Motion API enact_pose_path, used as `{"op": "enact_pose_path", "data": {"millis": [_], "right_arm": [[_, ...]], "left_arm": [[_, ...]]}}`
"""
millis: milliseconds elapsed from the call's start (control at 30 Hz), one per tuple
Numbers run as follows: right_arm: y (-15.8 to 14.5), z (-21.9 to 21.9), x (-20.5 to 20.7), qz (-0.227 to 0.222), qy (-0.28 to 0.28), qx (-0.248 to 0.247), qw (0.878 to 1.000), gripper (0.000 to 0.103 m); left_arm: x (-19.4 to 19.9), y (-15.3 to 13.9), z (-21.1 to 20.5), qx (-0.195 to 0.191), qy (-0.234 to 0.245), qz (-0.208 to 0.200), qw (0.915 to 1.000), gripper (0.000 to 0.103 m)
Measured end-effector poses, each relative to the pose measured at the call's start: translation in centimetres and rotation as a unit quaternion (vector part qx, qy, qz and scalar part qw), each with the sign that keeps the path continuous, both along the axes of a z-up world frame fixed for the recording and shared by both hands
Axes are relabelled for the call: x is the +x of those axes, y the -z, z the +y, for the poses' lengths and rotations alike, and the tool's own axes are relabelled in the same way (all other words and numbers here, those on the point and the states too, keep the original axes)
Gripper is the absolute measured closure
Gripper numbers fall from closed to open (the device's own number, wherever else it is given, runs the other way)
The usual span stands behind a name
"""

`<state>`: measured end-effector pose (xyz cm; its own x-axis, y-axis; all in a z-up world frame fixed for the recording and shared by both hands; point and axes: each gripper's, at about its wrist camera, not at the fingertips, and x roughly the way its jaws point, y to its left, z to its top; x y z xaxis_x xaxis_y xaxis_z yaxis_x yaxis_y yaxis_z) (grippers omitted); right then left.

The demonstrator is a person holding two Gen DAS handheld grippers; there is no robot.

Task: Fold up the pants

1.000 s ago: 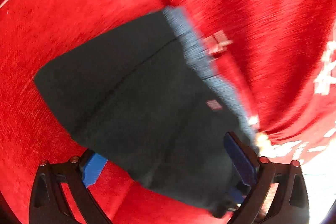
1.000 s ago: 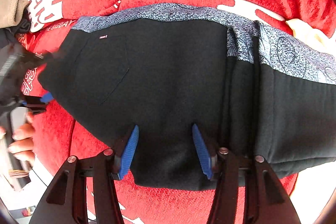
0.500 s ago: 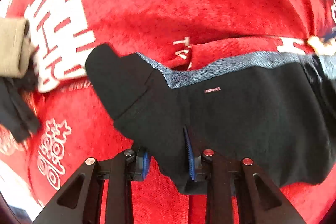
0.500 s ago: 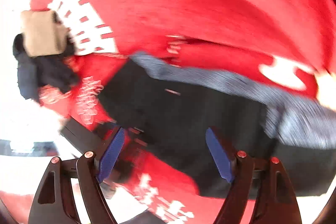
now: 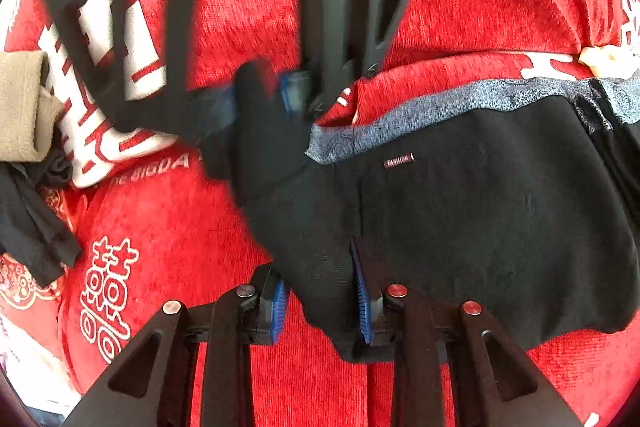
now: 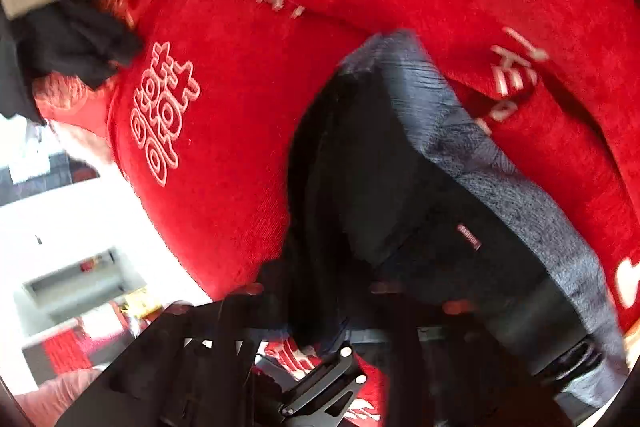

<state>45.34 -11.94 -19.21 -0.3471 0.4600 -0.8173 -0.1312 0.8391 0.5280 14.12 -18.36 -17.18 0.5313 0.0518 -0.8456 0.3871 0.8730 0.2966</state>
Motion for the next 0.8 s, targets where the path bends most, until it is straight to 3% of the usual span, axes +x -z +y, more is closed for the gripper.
{"op": "enact_pose_path", "data": {"millis": [167, 267, 367, 500, 633, 800], "right_arm": [[-5.2, -5.9, -2.8, -0.068, 0.067, 0.071, 0.993, 0.085], [-8.5, -11.0, -5.6, -0.100, 0.121, 0.123, 0.980, 0.085], [-11.3, -17.4, -9.4, -0.142, 0.178, 0.167, 0.959, 0.085], [-13.5, -26.9, -14.1, -0.180, 0.249, 0.190, 0.932, 0.085], [-13.0, -36.5, -19.8, -0.192, 0.317, 0.171, 0.913, 0.085], [-6.5, -46.2, -26.8, -0.149, 0.411, 0.132, 0.890, 0.085]], "left_arm": [[-1.7, -4.4, -2.2, -0.002, 0.046, -0.043, 0.9980, 0.073], [-3.5, -7.7, -4.7, -0.006, 0.078, -0.069, 0.9945, 0.073], [-5.2, -10.9, -8.4, -0.021, 0.110, -0.082, 0.9903, 0.073], [-7.0, -13.9, -14.8, -0.046, 0.149, -0.075, 0.9848, 0.073], [-10.0, -13.6, -22.7, -0.064, 0.206, -0.058, 0.9747, 0.073], [-13.7, -7.6, -30.8, -0.046, 0.275, -0.005, 0.9604, 0.073]]}}
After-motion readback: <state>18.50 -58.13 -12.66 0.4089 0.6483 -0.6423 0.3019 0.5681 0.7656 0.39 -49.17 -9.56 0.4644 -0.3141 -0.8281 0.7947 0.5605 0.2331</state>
